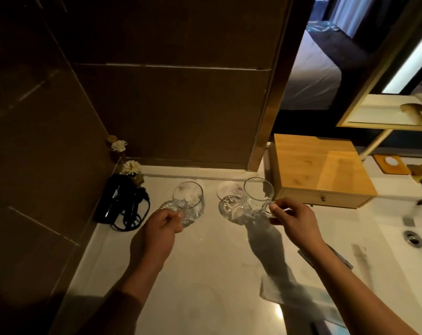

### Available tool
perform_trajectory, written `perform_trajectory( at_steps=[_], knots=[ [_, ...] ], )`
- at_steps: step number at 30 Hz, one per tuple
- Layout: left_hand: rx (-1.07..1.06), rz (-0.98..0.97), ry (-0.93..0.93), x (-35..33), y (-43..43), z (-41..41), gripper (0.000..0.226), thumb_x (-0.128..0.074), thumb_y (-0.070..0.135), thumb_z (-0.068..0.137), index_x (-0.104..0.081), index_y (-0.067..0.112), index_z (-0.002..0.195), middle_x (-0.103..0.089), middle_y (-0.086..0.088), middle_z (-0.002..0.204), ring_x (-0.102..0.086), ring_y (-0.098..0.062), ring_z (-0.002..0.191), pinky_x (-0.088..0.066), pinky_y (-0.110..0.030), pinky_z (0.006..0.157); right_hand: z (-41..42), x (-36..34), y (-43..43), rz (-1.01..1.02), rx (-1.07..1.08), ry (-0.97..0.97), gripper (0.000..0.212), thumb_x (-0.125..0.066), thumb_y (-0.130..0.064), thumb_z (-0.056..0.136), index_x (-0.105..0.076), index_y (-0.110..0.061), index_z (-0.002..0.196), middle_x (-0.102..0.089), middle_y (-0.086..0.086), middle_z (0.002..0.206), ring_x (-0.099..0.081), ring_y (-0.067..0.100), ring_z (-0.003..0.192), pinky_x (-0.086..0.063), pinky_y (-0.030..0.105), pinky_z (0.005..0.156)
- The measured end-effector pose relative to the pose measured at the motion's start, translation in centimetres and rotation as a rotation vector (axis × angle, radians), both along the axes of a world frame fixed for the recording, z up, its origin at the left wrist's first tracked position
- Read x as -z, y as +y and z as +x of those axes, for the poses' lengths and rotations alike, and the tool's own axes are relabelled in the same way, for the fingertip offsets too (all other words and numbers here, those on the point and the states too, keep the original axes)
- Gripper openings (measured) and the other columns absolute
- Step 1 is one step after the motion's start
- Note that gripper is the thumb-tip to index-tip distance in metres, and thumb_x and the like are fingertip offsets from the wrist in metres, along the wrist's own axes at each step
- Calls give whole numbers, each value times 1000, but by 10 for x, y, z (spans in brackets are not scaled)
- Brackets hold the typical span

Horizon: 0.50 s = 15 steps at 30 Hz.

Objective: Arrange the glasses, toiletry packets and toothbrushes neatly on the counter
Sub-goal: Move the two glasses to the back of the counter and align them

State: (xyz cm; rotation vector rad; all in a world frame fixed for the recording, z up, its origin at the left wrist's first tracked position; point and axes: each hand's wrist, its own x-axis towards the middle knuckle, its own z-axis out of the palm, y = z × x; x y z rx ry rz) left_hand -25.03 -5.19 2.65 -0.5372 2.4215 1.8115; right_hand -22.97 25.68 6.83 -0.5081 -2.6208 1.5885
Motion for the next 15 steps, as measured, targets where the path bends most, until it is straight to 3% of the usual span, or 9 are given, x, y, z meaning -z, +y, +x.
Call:
perform_trajectory(
  at_steps=[3,6,12,15],
  knots=[
    [-13,54,55,-8,0,-28,16,-67,16,88,-66,5,77,-67,-9,67,-65,-23,69,-54,-44,73,-17,1,-13,24,-20,4,13,-66,-31,92,-71,-20,86,-74,-1,87,-75,13,73,-60,51,79],
    [23,52,79,-10,0,-58,20,-65,9,90,-61,-5,76,-62,-11,69,-60,-19,65,-50,-32,64,-36,7,-23,56,-43,3,14,-65,-32,92,-71,-21,86,-74,-2,84,-75,11,72,-61,50,78],
    [77,31,53,-2,3,-93,27,-65,12,91,-57,9,64,-55,-5,64,-52,-15,60,-43,-12,52,-65,24,-35,117,-59,13,15,-66,-32,92,-70,-19,86,-74,0,80,-73,15,73,-61,49,75],
    [95,7,48,11,-2,-101,29,-67,22,87,-56,14,61,-55,-8,65,-54,-20,63,-46,-25,59,-72,31,-38,93,-41,8,12,-67,-28,92,-71,-17,90,-73,1,84,-73,15,74,-61,46,76]
  ],
)
